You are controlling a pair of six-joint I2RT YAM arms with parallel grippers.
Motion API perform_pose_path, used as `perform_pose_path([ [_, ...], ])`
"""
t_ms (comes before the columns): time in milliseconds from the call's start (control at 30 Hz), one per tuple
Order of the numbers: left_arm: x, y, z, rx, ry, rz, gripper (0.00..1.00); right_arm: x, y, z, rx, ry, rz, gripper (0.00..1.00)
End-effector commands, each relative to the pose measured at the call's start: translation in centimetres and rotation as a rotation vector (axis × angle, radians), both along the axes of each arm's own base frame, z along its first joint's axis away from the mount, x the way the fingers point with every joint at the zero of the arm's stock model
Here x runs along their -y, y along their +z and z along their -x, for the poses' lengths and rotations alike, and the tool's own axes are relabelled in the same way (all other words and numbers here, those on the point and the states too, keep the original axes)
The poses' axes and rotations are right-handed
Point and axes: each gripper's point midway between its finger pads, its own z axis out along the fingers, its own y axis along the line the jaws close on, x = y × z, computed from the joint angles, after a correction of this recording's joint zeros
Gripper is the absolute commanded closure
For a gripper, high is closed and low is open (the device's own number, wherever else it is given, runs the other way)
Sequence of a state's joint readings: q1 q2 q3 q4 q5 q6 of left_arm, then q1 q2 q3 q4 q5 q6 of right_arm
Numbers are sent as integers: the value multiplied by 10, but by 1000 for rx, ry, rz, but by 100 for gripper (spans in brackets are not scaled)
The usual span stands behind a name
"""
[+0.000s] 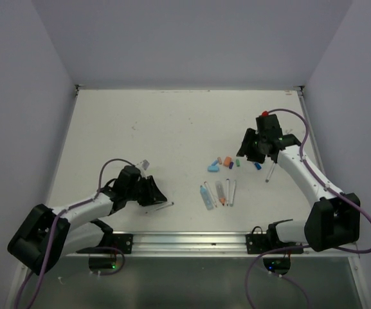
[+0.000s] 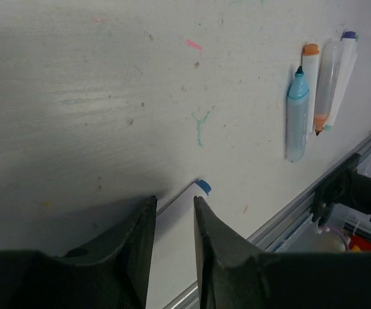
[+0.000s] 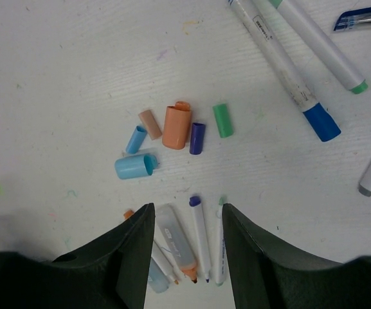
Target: Open the pen caps
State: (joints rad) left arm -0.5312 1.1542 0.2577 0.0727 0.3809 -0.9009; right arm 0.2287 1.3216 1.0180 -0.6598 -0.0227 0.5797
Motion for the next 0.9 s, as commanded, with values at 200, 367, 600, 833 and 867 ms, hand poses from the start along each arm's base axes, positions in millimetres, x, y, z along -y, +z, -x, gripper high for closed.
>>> perform_pose_path([
  [200, -51, -15, 8, 7, 79, -274, 41, -18, 11, -7, 53, 37, -99, 50],
  [367, -45, -27, 20, -55, 78, -224, 39, -17, 13, -4, 67, 50, -95, 50],
  [600, -41, -33, 35, -94, 46, -210, 38, -16, 32, 0, 127, 61, -106, 50],
  [833, -38, -40, 53, -185, 86, -210, 35, -22, 45, 2, 155, 82, -144, 50],
  [867, -37, -40, 58, -198, 81, -220, 35, -24, 45, 3, 155, 88, -148, 50],
])
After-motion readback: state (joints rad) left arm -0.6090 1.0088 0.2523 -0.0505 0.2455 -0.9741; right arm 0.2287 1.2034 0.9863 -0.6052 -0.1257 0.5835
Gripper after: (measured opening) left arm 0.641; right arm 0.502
